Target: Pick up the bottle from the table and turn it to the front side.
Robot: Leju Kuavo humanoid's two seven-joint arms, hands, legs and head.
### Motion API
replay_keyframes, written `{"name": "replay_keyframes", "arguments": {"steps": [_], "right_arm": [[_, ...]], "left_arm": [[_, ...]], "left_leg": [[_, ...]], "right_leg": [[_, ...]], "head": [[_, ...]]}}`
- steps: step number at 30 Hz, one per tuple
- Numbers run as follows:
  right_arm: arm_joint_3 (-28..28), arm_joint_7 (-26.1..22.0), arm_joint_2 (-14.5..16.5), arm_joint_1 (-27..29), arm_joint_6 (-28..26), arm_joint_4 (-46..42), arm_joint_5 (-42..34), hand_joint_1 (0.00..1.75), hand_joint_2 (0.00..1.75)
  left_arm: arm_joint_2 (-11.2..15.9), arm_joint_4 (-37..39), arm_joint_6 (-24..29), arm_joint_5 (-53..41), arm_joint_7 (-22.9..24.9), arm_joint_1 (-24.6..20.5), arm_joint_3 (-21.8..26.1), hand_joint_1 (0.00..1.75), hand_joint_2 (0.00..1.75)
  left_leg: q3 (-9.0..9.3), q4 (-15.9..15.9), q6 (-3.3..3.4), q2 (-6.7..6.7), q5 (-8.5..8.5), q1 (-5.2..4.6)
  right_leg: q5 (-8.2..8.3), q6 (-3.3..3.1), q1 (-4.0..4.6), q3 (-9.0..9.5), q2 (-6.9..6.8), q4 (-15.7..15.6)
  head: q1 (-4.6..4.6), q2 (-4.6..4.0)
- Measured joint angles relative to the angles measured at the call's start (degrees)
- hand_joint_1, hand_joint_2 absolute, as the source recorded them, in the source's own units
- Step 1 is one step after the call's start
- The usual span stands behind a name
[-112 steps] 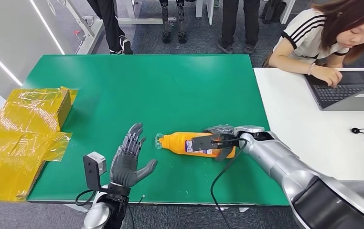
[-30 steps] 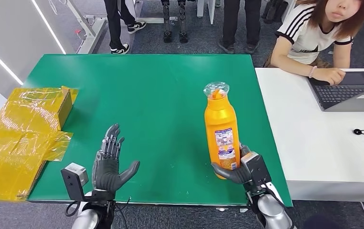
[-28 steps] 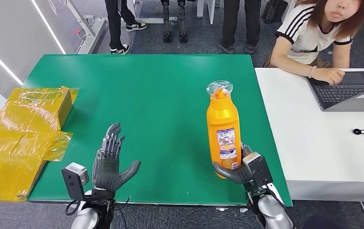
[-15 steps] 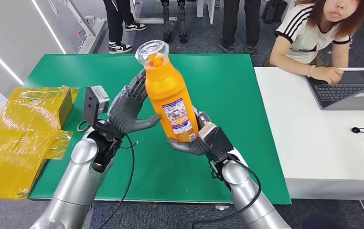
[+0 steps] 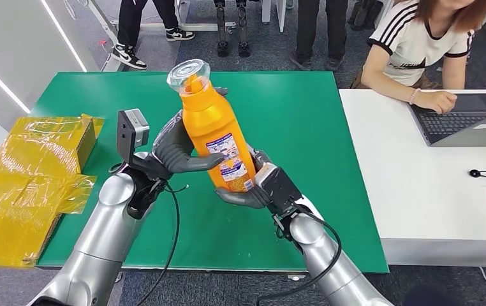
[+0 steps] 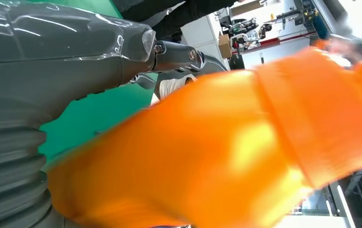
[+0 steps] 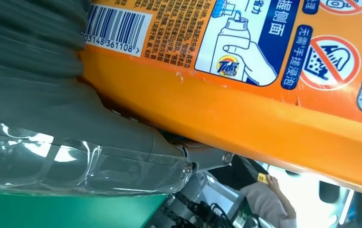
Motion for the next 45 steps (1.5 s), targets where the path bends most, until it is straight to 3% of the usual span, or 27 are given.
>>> {"name": "replay_keyframes", "arguments": {"steps": [12, 24, 28, 35, 45], "right_arm": [[0.14, 0.79, -0.24, -0.40, 0.11, 6.11, 2.22, 1.75, 1.75], [0.16, 0.55, -0.24, -0.98, 0.02, 8.86, 2.68, 1.75, 1.75], [0.16, 0.57, -0.24, -1.02, -0.06, 8.97, 3.07, 1.74, 1.75], [0.04, 0.76, -0.50, -1.04, -1.53, 8.84, 4.17, 1.71, 1.75], [-0.96, 0.62, -0.97, 0.27, -3.76, 6.30, 5.24, 1.73, 1.75]], "left_arm": [[0.51, 1.64, -6.18, 5.71, 1.79, -2.29, -0.04, 0.00, 1.75], [0.56, 2.39, -6.84, 6.36, 2.17, -2.51, -0.20, 0.03, 1.75], [0.59, 2.42, -7.31, 7.31, 2.72, -2.52, -0.23, 1.75, 1.75], [1.12, 2.39, -10.85, 12.16, 4.69, -2.53, -1.87, 1.75, 1.75], [1.27, 2.31, -11.78, 17.02, 7.70, -2.59, -4.47, 1.75, 1.75]], "left_leg": [[0.00, 0.00, 0.00, 0.01, 0.00, 0.00], [0.00, 0.00, 0.00, 0.01, 0.00, 0.00], [0.00, 0.00, 0.00, 0.01, 0.00, 0.00], [0.00, 0.01, 0.00, 0.01, 0.00, 0.00], [-0.01, 0.01, 0.00, 0.01, 0.00, 0.00]], "right_leg": [[0.00, 0.00, 0.00, -0.01, 0.02, 0.00], [0.00, 0.00, 0.00, -0.01, 0.01, 0.00], [0.00, 0.00, 0.00, -0.01, 0.02, 0.00], [0.00, 0.00, 0.00, -0.01, 0.01, 0.00], [0.00, 0.00, 0.00, -0.01, 0.01, 0.00]], "head": [[0.01, 0.00], [0.01, 0.00], [0.01, 0.00], [0.01, 0.00], [0.01, 0.00]]}}
